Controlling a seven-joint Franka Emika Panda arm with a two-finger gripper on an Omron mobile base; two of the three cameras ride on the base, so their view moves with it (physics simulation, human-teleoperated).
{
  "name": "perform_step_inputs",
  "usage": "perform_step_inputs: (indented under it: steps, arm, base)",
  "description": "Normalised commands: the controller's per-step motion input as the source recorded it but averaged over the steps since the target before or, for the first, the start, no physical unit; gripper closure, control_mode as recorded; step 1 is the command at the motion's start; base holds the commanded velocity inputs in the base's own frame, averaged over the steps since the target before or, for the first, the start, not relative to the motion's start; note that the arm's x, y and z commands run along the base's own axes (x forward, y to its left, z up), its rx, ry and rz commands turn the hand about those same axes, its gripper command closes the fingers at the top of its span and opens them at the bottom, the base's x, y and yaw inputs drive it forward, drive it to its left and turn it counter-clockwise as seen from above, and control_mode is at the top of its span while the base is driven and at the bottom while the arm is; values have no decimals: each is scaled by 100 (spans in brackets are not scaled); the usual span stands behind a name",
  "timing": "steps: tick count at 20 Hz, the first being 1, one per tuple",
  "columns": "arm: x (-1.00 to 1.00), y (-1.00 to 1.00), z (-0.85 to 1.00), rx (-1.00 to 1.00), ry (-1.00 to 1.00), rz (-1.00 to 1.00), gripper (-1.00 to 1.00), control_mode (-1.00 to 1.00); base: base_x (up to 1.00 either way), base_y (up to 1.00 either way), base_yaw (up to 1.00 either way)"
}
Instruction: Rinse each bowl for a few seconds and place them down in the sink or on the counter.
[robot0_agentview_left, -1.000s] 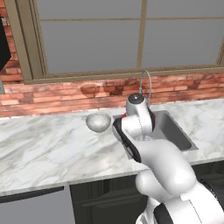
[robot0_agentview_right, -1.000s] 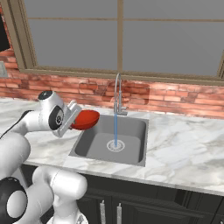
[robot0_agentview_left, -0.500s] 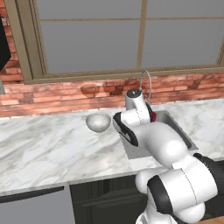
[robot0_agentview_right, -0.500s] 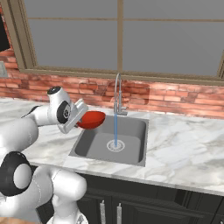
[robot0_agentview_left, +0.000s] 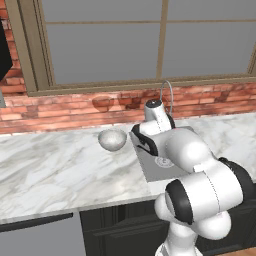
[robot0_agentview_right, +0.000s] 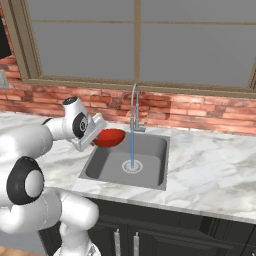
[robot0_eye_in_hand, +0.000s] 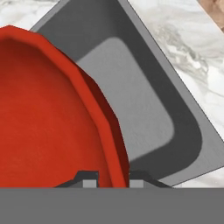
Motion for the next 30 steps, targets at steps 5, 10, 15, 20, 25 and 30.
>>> perform_step_inputs:
  steps: [5,10,15,20,25,30]
  arm:
    - [2,-8,-15,0,0,-3,100,-100]
    - [7,-3,-16,0,0,-3,100,-100]
    - [16,0,-11,0,0,-2,100,-100]
    - [28,0,-8,0,0,-2,100,-100]
    - [32,0,-8,0,0,-2,100,-100]
    - [30,-2,-11,0,0,-2,100,-100]
  base:
    - [0,0,0]
    - [0,0,0]
    - [0,0,0]
    - [0,0,0]
    - [0,0,0]
    - [0,0,0]
